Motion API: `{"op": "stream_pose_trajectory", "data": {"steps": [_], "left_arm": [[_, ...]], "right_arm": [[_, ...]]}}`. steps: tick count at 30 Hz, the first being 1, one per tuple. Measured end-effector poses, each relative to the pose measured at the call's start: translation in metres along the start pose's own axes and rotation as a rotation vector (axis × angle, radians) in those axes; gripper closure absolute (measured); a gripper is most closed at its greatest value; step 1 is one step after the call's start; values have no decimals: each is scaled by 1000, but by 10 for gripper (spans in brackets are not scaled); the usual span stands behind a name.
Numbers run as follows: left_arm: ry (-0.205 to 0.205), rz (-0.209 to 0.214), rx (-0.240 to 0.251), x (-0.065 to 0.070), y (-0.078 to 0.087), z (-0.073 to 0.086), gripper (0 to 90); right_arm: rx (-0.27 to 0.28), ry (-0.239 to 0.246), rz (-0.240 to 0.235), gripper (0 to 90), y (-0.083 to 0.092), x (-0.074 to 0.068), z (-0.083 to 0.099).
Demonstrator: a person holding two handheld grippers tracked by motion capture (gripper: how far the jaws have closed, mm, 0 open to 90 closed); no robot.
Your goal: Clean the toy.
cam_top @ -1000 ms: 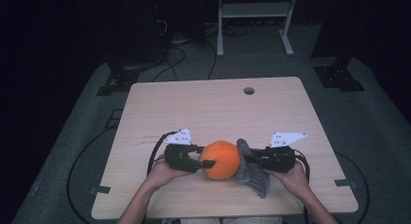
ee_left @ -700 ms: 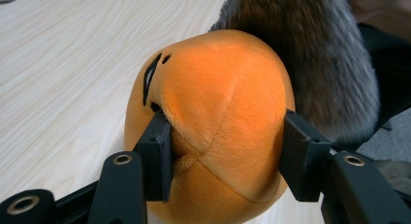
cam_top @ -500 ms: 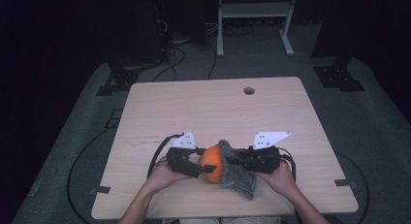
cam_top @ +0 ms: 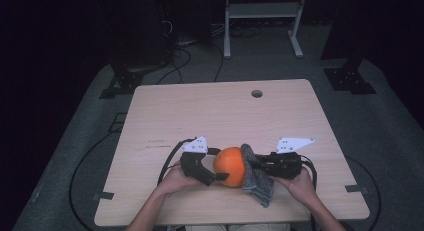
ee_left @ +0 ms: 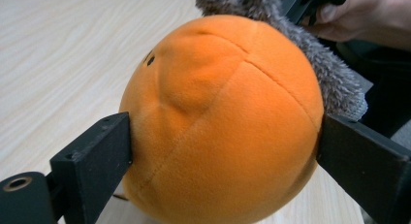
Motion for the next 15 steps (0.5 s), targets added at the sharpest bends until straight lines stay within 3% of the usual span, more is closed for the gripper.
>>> {"op": "stream_pose_trajectory", "data": {"steps": [3,6,11,13,15], "left_arm": [[4,-22,2,6,3,-3,280],[78,2,-39,15,6,-6,362],[75,-24,-17,21,13,-6,343],[70,-17,-13,20,13,-2,302],[66,2,13,18,15,-1,200]], "right_arm": [[13,-15,6,793,0,2,-2],[32,-22,-7,793,3,0,-7],[35,-10,-29,793,2,-4,-10],[10,-8,-27,793,-3,-2,-5],[14,-24,-44,792,-4,0,-2]]}}
Point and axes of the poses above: each handheld gripper's, and its own axes: y roughly backward along the jaws, z roughly out of its underside, x roughly to its right, the point moved 9 cm from there along -y, roughly forward along the jaws, and after that the axes turned 4 degrees about -x, right-handed, at the moved point
